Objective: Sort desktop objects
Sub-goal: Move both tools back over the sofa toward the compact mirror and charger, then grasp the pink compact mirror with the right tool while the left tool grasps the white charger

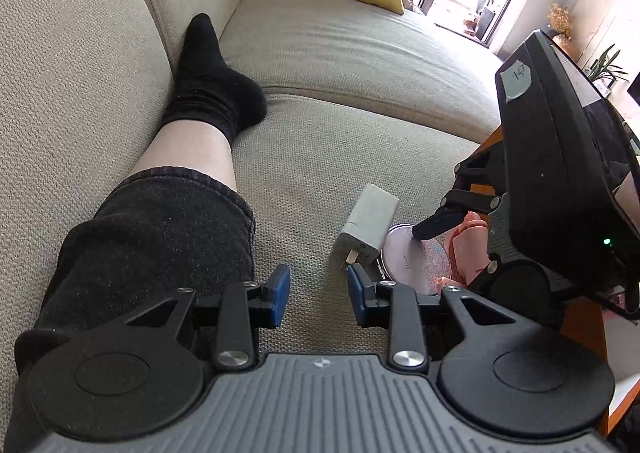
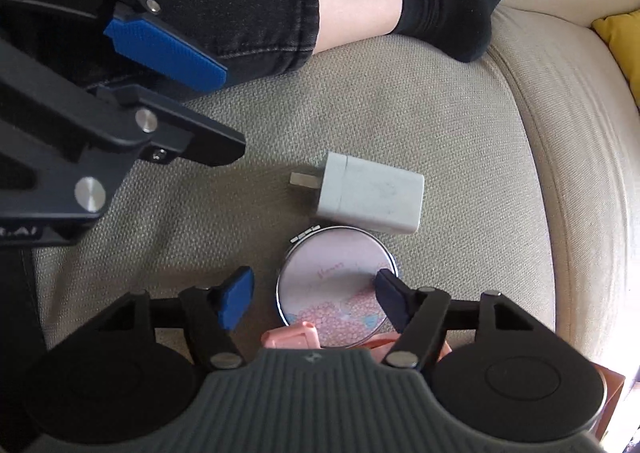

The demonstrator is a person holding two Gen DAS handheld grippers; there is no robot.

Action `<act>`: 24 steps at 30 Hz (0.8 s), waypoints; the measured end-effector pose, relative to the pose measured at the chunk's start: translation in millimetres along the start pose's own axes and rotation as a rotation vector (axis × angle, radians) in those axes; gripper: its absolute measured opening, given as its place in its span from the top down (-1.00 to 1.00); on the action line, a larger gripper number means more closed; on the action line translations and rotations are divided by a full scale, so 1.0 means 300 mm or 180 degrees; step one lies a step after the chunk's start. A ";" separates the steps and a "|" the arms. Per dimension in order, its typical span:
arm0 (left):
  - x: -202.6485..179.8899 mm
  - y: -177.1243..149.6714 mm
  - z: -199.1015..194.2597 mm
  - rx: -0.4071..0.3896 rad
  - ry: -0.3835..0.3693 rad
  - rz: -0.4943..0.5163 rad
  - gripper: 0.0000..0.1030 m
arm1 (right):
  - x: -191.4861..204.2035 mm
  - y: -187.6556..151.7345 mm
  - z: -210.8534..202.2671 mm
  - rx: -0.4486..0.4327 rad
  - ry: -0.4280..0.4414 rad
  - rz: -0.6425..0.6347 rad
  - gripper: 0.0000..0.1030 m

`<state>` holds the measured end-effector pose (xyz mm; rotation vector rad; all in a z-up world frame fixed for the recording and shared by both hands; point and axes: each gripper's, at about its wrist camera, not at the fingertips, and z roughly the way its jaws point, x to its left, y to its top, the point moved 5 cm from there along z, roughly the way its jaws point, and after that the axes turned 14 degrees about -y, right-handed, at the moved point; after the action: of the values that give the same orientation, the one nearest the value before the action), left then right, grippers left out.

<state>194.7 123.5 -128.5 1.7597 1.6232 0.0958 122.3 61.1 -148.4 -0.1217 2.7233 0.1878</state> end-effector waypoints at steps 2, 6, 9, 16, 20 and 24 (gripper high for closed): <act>-0.001 -0.001 -0.001 -0.0002 0.0002 -0.0008 0.31 | 0.007 0.001 0.005 0.0018 -0.0016 -0.0083 -0.43; -0.006 -0.005 -0.008 -0.0012 0.0011 -0.0001 0.31 | 0.028 0.000 0.008 0.0048 -0.0082 -0.0193 -0.51; -0.007 -0.008 -0.011 -0.0021 0.0019 -0.0002 0.31 | 0.015 -0.005 0.002 0.0023 -0.0133 -0.0155 -0.34; -0.006 -0.010 -0.016 -0.0042 0.0022 -0.0008 0.31 | -0.042 -0.017 -0.059 -0.0126 -0.0003 0.0058 0.17; -0.015 -0.012 -0.016 -0.0030 0.0036 0.0017 0.31 | -0.094 -0.017 -0.124 -0.0191 0.0119 0.0291 0.54; -0.034 -0.015 -0.022 -0.0039 0.0036 0.0060 0.31 | -0.184 -0.011 -0.119 -0.0172 0.0175 0.0565 0.65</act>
<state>185.5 117.0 -122.0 1.7684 1.6111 0.1244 159.2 55.6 -94.1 0.1017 2.7839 0.3134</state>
